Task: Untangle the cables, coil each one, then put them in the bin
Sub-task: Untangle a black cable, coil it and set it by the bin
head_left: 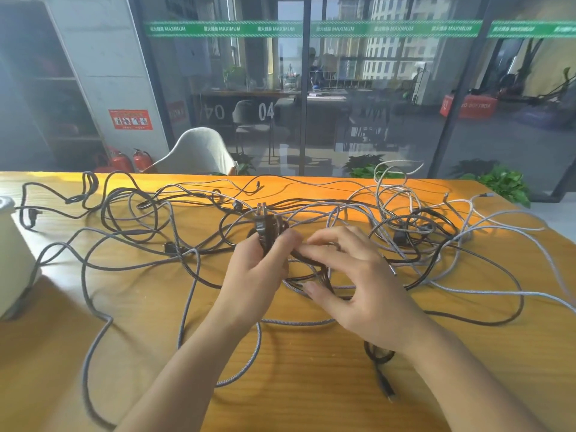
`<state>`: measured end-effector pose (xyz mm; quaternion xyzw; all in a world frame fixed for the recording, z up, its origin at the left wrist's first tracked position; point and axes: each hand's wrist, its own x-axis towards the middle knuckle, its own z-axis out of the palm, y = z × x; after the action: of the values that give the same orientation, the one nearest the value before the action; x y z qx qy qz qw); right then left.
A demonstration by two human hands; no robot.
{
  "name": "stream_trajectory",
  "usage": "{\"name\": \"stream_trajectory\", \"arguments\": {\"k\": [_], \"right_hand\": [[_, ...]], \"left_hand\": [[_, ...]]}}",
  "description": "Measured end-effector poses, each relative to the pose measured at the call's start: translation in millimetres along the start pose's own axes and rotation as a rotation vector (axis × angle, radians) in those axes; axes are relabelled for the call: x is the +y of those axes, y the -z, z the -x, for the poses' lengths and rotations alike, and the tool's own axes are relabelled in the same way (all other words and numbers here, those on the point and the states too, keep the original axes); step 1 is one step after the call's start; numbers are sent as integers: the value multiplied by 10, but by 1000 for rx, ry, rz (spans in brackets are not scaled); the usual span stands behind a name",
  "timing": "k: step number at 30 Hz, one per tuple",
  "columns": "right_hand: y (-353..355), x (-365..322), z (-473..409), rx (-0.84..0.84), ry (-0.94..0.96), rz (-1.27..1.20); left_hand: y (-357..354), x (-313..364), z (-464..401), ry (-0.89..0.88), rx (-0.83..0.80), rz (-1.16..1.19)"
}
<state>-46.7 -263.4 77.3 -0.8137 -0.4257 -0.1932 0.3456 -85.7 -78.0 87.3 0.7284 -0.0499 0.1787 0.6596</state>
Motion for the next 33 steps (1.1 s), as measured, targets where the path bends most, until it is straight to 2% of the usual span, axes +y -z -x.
{"name": "stream_trajectory", "arguments": {"k": [5,7,12,18,22,26,30,33], "right_hand": [[41,-23,-3,135,-207,-44],[49,-44,-1,59,-299,-149],[-61,-138,-5,-126,-382,-468],[-57,-115,1,-179,-404,-475],[34,-100,1,-191,-387,-491],[16,-68,0,-172,-384,-479],[-30,67,-16,-164,-453,-354],[-31,213,6,-91,-511,-177]], "left_hand": [[91,-23,-58,61,115,86],[97,-24,-68,56,144,97],[122,-20,-83,47,202,137],[138,-2,-61,15,207,145],[108,29,-51,-4,141,235],[128,21,-78,28,82,433],[182,1,-95,57,-31,553],[190,21,-75,99,-175,620]]}}
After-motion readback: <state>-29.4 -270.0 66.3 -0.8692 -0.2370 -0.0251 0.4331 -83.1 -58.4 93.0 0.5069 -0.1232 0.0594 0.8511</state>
